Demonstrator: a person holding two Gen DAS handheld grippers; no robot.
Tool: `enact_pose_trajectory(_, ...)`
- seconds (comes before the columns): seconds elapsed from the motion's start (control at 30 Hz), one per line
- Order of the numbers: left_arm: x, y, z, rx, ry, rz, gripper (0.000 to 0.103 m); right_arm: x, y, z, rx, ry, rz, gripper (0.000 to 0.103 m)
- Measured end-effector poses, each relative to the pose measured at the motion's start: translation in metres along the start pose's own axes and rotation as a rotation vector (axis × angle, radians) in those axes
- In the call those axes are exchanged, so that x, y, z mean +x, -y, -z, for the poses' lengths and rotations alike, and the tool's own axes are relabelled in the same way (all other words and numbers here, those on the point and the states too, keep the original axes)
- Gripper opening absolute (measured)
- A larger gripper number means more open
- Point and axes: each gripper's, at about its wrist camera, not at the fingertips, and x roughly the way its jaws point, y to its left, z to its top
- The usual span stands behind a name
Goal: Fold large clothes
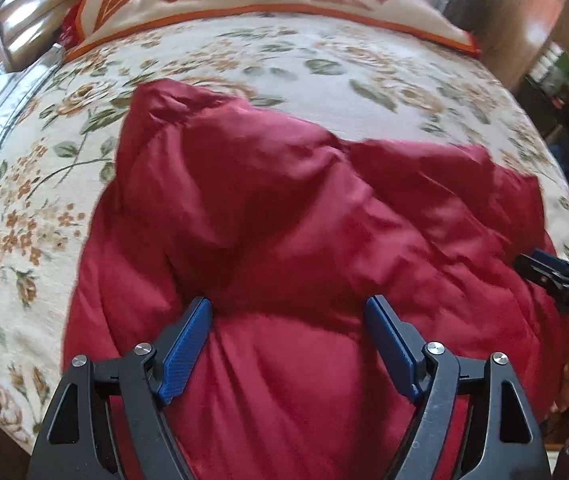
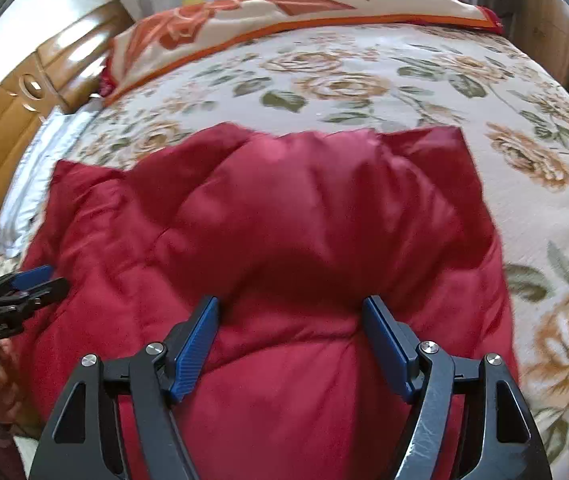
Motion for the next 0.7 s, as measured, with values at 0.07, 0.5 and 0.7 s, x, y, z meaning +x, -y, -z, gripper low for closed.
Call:
enact_pose_trajectory(0.07,0.01,-0.007,-0.014,-0.028,-0.012,-0.036,0.08,0.006,0.008,-0.007,0.022,-0.014,0.012,0.076)
enact_pose_trajectory(0.5,0.084,-0.068,-0.034,-0.289,-0.039,0.014,0.09,0.026,0.054,-0.003,0.187,0.038,-0.004,0.076)
enact_pose_trajectory(0.7,0.081,-0.085,-0.033,-0.33,-0.009,0.014,0.088,0.033,0.064,-0.003,0.232,0.048,-0.018,0.076)
